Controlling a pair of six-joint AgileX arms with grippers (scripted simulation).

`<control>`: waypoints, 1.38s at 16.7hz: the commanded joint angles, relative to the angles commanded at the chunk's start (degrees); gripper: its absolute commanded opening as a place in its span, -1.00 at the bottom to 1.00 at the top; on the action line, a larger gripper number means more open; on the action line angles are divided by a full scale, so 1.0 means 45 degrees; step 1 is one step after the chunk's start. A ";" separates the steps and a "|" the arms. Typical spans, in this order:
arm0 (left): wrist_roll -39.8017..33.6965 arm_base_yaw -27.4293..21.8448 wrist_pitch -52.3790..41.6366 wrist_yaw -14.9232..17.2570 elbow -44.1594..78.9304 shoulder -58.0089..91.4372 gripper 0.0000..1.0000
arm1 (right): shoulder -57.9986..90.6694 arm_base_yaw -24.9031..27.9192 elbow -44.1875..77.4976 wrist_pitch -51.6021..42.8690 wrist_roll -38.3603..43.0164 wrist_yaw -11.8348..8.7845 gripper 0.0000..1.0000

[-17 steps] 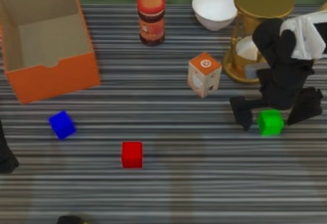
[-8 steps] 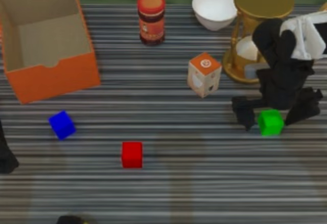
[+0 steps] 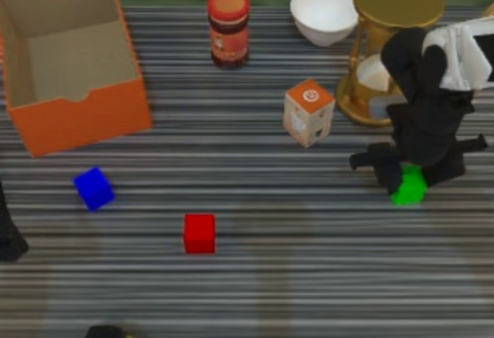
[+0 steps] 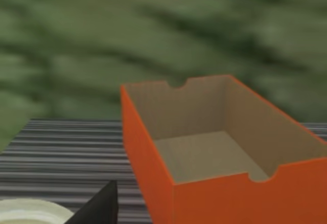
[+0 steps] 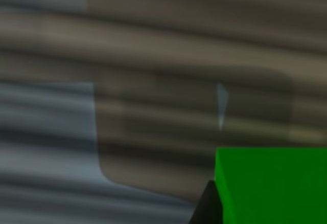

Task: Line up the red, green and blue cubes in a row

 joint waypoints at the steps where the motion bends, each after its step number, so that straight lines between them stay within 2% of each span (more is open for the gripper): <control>1: 0.0000 0.0000 0.0000 0.0000 0.0000 0.0000 1.00 | 0.0000 0.0000 0.0000 0.0000 0.0000 0.0000 -1.00; 10: 0.0000 0.0000 0.0000 0.0000 0.0000 0.0000 1.00 | -0.0233 -0.0022 0.0102 -0.0125 -0.0015 0.0034 -1.00; 17: 0.0000 0.0000 0.0000 0.0000 0.0000 0.0000 1.00 | -0.1386 0.0075 0.1631 -0.2899 -0.0034 0.0024 -1.00; 23: 0.0000 0.0000 0.0000 0.0000 0.0000 0.0000 1.00 | -0.1501 0.0045 0.1758 -0.3101 0.0006 0.0019 -1.00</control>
